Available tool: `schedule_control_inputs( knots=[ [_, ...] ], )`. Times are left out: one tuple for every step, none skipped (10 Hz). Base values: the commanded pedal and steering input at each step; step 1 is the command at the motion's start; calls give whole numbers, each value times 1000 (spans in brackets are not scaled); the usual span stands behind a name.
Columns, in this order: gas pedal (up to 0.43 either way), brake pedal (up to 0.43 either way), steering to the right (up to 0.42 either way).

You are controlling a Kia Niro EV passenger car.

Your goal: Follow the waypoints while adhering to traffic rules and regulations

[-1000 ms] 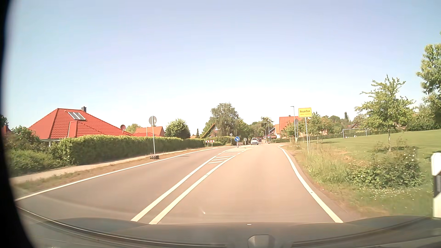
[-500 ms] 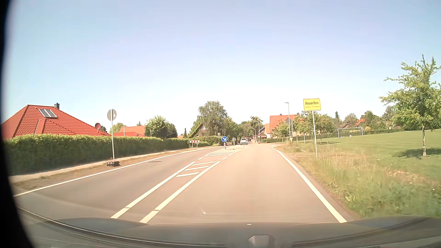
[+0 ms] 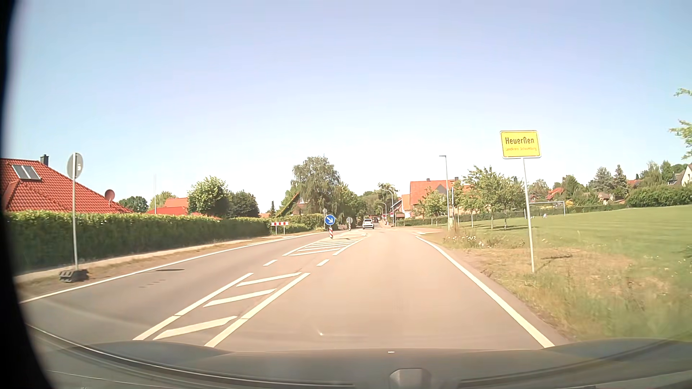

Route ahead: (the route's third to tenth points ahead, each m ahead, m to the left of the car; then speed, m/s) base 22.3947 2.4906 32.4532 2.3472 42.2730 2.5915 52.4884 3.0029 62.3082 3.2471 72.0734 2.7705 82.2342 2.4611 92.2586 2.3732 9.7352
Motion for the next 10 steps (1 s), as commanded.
schedule_control_inputs(
  knots=[
    [118, 6, 24],
    [118, 6, 20],
    [118, 6, 18],
    [118, 6, 17],
    [118, 6, 16],
    [150, 6, 12],
    [157, 6, 9],
    [169, 6, 6],
    [169, 6, 3],
    [169, 6, 0]
  ],
)
